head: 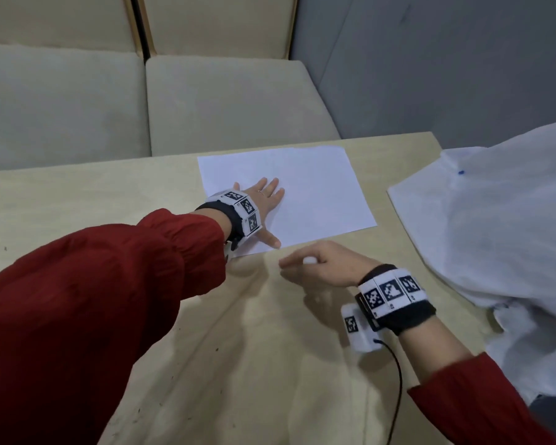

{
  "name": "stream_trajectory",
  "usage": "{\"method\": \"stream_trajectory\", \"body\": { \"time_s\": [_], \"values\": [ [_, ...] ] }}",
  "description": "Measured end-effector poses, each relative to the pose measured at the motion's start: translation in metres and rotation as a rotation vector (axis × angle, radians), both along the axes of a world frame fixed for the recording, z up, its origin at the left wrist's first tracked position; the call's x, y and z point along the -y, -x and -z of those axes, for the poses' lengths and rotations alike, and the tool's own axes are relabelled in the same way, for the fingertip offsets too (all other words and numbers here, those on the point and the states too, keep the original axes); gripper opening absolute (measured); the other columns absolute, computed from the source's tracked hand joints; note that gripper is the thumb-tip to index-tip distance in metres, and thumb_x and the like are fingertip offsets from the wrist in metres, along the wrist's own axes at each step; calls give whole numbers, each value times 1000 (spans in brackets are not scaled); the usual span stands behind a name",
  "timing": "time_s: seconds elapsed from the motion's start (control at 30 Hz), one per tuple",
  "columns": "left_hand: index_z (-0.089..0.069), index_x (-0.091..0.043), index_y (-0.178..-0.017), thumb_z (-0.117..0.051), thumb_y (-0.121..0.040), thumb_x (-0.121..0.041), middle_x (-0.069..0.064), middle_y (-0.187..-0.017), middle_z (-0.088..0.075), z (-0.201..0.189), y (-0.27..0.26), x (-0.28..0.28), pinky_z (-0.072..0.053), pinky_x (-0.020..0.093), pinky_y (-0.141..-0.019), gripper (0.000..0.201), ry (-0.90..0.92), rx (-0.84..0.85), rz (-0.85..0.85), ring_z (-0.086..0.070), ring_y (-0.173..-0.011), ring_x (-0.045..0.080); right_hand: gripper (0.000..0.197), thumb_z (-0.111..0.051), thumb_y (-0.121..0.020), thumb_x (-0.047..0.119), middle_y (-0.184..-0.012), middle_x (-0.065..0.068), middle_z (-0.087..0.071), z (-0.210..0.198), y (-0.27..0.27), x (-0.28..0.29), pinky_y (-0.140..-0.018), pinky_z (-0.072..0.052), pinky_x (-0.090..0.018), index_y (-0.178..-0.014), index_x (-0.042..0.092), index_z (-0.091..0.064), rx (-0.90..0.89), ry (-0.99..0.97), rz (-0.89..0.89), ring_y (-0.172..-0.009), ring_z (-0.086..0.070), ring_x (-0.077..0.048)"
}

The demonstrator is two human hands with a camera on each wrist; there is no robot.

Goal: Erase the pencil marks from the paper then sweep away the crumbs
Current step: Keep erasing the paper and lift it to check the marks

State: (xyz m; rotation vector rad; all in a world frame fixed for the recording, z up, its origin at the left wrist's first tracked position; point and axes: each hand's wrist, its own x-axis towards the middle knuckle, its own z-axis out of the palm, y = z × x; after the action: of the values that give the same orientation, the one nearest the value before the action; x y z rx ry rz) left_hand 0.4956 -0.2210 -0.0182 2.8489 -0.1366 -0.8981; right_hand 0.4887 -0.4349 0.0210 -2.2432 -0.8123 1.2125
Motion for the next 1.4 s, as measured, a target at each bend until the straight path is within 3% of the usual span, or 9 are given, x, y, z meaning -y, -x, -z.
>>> {"method": "stream_trajectory", "body": {
  "time_s": [0.13,0.2,0.33,0.47,0.57,0.67,0.93,1.17,1.4],
  "values": [
    [9,-16,-154,-73,-76,-56,5,-160,22,-4,1,-7,-7,65,-112,121,52,-5,-4,14,-149,22,43,-45,-91,5,-112,2,-67,1,-47,-11,-94,-38,-10,-130,15,-58,331,-118,315,-111,-59,1],
    [9,-11,-154,-73,-81,-46,8,-160,21,-8,1,-12,-7,62,-115,115,59,-16,-3,14,-149,23,53,-38,-95,0,-152,-5,-36,15,-62,-21,-116,-20,-25,-145,16,-39,408,32,200,-143,-29,-14],
    [8,-7,-153,-72,-84,-40,12,-160,20,-9,0,-12,-11,60,-114,111,28,-12,8,12,-149,25,62,-27,-98,1,-161,1,11,28,-20,-36,-116,-5,-57,-154,19,-8,415,278,-170,-148,7,-22],
    [5,-5,-153,-73,-83,-41,15,-159,19,-10,1,-15,-12,57,-116,111,69,-18,7,12,-149,29,59,-37,-94,1,-161,-1,-6,17,48,-19,-117,-4,-35,-151,14,-27,145,79,-366,-148,-6,-15],
    [-13,-3,-152,-73,-82,-43,17,-161,10,-14,10,-17,-20,48,-117,99,73,56,-20,4,-149,30,43,-48,-93,2,-149,5,-40,-1,40,-17,-116,-17,-20,-134,13,-55,-50,-115,-53,-137,-28,0],
    [-14,-9,-153,-69,-84,-49,12,-162,7,-20,30,-21,-15,47,-120,97,-11,137,-107,3,-150,26,47,-41,-92,-9,-149,-1,-40,-7,-4,-17,-111,-15,-11,-134,8,-54,199,-240,303,-139,-29,-7],
    [8,-10,-154,-63,-67,-77,5,-161,18,-12,71,-69,-9,58,-117,131,-68,27,-202,6,-150,18,57,-28,-96,-3,-162,-1,-3,27,-7,-41,-119,-7,-50,-151,12,-25,456,149,35,-149,0,-21],
    [5,-17,-155,-58,-67,-82,0,-162,16,-6,86,-74,-9,56,-117,126,-24,93,-209,6,-150,18,43,-42,-94,3,-147,-3,-44,3,71,-53,-114,-22,-21,-136,11,-52,77,-98,-168,-139,-33,-12],
    [-15,-17,-154,-50,-89,-62,1,-164,0,-14,105,-83,-8,53,-118,87,44,152,-314,-3,-150,17,30,-42,-96,14,-103,-4,-63,-22,36,-26,-75,-45,-25,-124,15,-51,394,110,223,-87,-60,-19]
  ]
}}
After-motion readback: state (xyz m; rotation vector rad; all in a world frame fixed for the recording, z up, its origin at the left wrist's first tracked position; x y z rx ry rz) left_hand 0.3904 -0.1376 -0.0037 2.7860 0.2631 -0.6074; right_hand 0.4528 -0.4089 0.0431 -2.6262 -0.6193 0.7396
